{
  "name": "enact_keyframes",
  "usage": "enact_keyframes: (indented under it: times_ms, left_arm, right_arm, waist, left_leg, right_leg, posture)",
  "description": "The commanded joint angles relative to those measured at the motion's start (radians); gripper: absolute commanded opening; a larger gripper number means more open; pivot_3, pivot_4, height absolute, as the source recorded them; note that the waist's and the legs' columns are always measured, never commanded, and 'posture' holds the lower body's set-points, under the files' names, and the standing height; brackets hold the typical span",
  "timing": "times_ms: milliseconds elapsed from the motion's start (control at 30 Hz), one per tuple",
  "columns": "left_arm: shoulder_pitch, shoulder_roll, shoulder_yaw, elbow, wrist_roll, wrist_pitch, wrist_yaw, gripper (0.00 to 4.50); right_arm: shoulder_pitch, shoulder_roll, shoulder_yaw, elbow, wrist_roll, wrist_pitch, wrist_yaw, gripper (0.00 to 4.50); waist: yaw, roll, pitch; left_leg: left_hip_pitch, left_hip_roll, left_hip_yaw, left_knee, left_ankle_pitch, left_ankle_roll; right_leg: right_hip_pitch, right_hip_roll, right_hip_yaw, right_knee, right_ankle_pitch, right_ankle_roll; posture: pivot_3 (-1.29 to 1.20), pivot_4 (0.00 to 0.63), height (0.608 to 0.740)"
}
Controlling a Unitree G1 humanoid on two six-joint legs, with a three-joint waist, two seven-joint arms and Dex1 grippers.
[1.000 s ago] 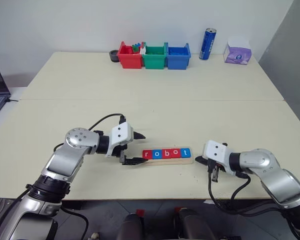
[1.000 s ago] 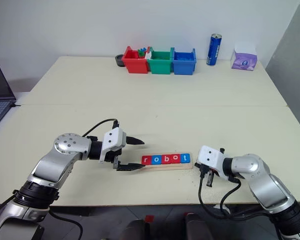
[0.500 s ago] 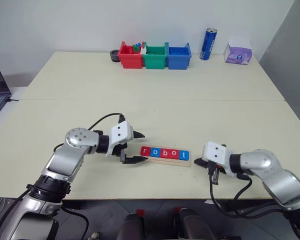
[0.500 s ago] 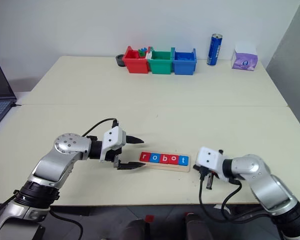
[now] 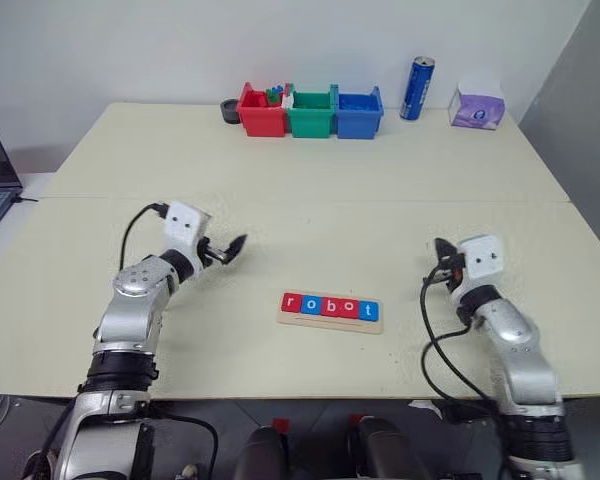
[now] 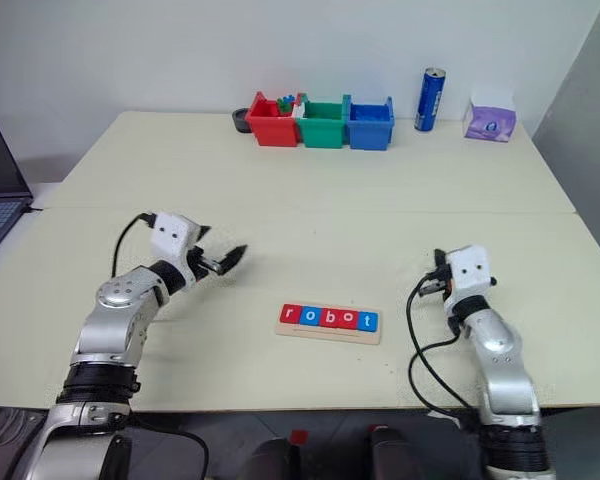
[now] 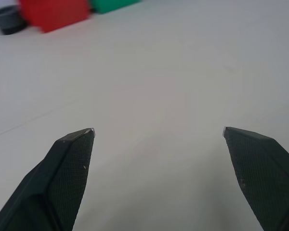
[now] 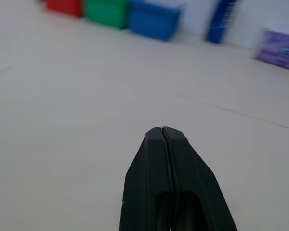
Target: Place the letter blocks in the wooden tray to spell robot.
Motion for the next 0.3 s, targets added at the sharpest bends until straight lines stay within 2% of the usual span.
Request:
enact_keyframes:
  times_ms: [33, 300]
  left_arm:
    - [0.014, -0.013, 0.041, -0.005, 0.017, -0.07, 0.075, 4.5]
    - [0.049, -0.035, 0.059, -0.029, 0.006, -0.082, 0.126, 4.5]
  right_arm:
    - [0.008, 0.039, -0.042, 0.037, -0.017, -0.115, -0.106, 0.03]
    - [-0.019, 0.046, -0.091, 0.113, 0.014, -0.144, -0.153, 0.03]
  waist:
    - [0.0, 0.0, 0.0]
    - [-0.002, 0.0, 0.0]
  left_leg:
    - [0.0, 0.0, 0.0, 0.0, 0.0, 0.0]
    - [0.001, -0.001, 0.001, 0.0, 0.0, 0.0]
  right_leg:
    - [0.0, 0.0, 0.0, 0.0, 0.0, 0.0]
    - [0.0, 0.0, 0.0, 0.001, 0.0, 0.0]
  posture:
    - [0.0, 0.15, 0.74]
    - [0.0, 0.15, 0.74]
